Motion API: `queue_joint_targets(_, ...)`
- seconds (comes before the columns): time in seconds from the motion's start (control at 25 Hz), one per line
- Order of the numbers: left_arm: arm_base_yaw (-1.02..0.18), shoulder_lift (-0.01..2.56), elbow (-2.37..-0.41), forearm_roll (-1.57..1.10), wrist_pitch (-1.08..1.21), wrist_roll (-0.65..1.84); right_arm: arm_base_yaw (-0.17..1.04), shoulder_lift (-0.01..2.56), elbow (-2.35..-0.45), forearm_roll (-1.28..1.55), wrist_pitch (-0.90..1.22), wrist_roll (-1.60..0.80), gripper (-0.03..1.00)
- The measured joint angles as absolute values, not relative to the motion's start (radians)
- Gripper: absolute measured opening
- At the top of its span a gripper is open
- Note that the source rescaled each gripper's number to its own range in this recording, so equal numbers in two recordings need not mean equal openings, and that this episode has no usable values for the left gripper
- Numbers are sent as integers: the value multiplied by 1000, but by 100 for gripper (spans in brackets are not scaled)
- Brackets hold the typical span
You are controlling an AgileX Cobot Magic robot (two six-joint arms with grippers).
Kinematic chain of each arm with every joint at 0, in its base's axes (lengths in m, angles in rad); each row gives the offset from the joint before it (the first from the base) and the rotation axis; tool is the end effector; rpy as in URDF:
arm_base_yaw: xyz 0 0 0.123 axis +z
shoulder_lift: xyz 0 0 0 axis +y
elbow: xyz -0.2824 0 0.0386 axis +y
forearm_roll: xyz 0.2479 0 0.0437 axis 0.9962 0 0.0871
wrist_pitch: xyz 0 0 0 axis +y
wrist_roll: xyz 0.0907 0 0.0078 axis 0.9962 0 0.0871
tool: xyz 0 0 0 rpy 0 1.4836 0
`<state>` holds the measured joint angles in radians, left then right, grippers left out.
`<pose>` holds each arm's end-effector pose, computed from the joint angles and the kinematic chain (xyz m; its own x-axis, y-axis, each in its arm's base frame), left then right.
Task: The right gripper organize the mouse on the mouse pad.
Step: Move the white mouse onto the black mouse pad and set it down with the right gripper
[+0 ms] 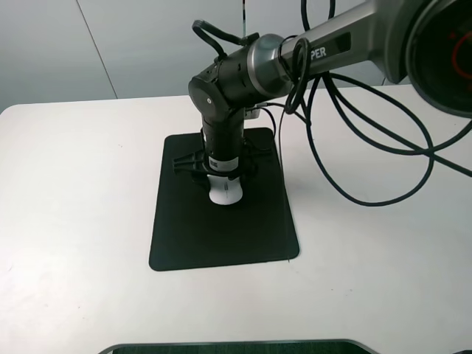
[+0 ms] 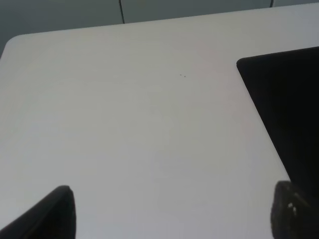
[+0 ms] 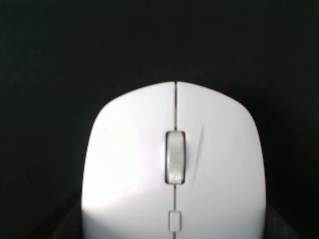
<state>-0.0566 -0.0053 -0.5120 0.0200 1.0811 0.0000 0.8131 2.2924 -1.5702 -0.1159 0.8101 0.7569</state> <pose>-0.0078 0.0021 0.2788 -0.4576 0.0353 -0.8885 0.0452 0.9988 0.0165 0.3093 0.3158 0.0885 -0.9800 -0.1278 -0.1524 -0.1317 0.9912 0.0159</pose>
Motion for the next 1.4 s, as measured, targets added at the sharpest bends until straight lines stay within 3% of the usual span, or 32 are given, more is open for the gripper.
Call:
queue_joint_targets(0.4,-57,-5,-512,20,1081,0,813,2297,-1570,-118,810,759,4)
queue_joint_targets(0.44,-57,-5,-512,20,1081,0,813,2297,-1570,-118,810,759,18)
queue_joint_targets(0.48,-57,-5,-512,20,1081,0,813,2297,-1570,-118,810,759,40)
queue_joint_targets(0.52,-57,-5,-512,20,1081,0,813,2297,-1570,-120,810,759,68)
queue_joint_targets(0.56,-57,-5,-512,20,1081,0,815,2297,-1570,-120,810,759,86)
queue_joint_targets(0.64,-57,-5,-512,20,1081,0,815,2297,-1570,-120,810,759,97)
queue_joint_targets(1.4,-57,-5,-512,20,1081,0,785,2103,-1570,-116,891,699,99)
